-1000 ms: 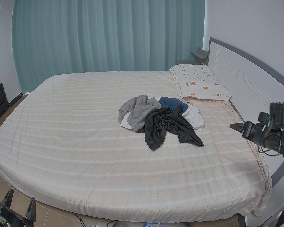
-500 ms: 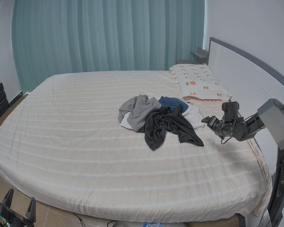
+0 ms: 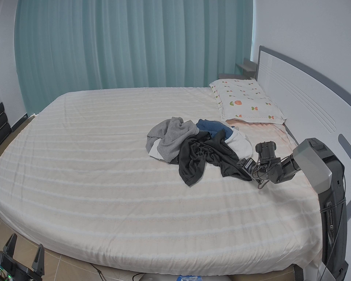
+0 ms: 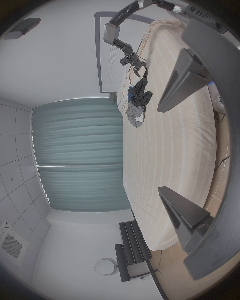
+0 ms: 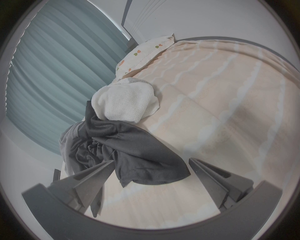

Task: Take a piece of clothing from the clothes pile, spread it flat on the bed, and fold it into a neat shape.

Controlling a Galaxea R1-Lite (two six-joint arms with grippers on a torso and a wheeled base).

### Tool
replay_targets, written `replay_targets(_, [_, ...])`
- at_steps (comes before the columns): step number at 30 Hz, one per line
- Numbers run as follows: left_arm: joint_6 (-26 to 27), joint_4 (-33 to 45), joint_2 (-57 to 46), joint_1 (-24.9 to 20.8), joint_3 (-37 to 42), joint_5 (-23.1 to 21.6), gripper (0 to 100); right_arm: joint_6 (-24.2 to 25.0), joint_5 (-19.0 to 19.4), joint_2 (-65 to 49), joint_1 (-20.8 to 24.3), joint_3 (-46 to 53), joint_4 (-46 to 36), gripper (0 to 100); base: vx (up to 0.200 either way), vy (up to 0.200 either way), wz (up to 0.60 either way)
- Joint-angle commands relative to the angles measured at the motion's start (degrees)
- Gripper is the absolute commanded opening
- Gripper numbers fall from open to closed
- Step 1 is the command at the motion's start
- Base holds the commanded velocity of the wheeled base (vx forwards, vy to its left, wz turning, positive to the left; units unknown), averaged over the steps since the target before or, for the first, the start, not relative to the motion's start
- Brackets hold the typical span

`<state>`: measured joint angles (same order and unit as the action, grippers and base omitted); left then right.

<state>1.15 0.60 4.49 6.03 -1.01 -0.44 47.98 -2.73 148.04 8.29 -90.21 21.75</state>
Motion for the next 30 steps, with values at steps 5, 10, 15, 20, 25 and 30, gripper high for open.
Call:
replay_targets(5, [-0.3, 0.0, 0.0, 0.0, 1.0, 0.0, 100, 1.1, -0.1, 5.6, 0.2, -8.4, -2.1, 100, 0.000, 0.000, 0.00])
replay_targets(10, [-0.4, 0.0, 0.0, 0.0, 1.0, 0.0, 100, 1.1, -0.2, 7.5, 0.4, -11.5, -2.8, 100, 0.000, 0.000, 0.00])
replay_targets(15, [-0.4, 0.0, 0.0, 0.0, 1.0, 0.0, 100, 0.9, -3.9, 9.8, 0.9, -14.6, -3.2, 100, 0.000, 0.000, 0.00])
replay_targets(20, [-0.4, 0.0, 0.0, 0.0, 1.0, 0.0, 100, 0.9, -4.3, 9.9, 1.5, -14.8, -3.5, 0, 0.000, 0.000, 0.00])
replay_targets(25, [-0.4, 0.0, 0.0, 0.0, 1.0, 0.0, 100, 0.6, -4.3, 7.9, 2.1, -12.4, -3.0, 0, 0.000, 0.000, 0.00])
replay_targets(30, [-0.4, -0.1, 0.0, 0.1, 1.0, 0.0, 100, 0.6, -3.5, 2.3, 2.2, -5.2, -1.8, 0, 0.000, 0.000, 0.00])
